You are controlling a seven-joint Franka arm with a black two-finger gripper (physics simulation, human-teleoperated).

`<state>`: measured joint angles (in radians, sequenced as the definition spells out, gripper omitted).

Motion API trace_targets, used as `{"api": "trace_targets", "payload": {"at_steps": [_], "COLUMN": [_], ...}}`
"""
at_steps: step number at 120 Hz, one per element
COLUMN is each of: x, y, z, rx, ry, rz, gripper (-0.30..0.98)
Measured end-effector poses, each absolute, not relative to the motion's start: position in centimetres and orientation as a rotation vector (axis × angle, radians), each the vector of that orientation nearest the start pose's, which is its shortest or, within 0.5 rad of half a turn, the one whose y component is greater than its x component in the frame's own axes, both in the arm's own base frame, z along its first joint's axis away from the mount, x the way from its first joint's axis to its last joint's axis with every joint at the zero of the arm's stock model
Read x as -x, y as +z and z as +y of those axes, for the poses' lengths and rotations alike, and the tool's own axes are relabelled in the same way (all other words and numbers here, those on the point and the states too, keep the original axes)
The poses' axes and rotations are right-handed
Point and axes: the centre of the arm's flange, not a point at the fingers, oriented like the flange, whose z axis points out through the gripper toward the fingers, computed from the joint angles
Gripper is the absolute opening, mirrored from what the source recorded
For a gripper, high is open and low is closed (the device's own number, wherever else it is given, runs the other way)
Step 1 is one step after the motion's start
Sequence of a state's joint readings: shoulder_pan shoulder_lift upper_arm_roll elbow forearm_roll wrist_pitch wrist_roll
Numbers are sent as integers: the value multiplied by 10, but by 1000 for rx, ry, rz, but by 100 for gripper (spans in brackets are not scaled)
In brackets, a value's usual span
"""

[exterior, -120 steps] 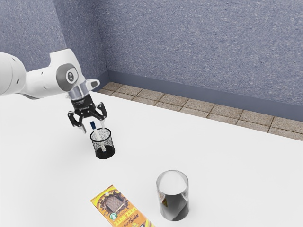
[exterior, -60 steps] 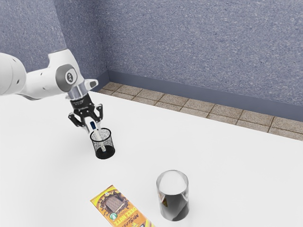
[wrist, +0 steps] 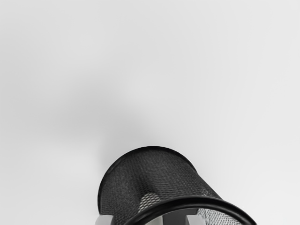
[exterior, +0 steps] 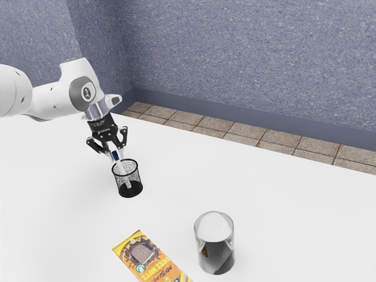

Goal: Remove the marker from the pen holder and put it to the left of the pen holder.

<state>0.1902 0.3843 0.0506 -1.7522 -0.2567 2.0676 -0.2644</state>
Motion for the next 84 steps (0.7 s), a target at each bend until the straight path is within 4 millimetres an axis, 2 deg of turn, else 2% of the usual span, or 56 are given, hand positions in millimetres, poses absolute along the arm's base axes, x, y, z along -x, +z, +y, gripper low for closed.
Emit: {"api": "trace_targets", "payload": {"at_steps": [29, 51, 60, 65, 76, 80, 84], "x": [-629, -628, -624, -618, -598, -592, -588], "y": [347, 357, 378, 403, 471, 487, 492], "z": [138, 136, 135, 135, 132, 131, 130], "rx": [3175, 3168, 3171, 3177, 3195, 3200, 3200], "ry": [121, 109, 96, 74, -3, -11, 10], "rz": [-1050, -1047, -1042, -1038, -1021, -1014, -1006], "gripper": [1, -5, -7, -7, -8, -8, -8]}}
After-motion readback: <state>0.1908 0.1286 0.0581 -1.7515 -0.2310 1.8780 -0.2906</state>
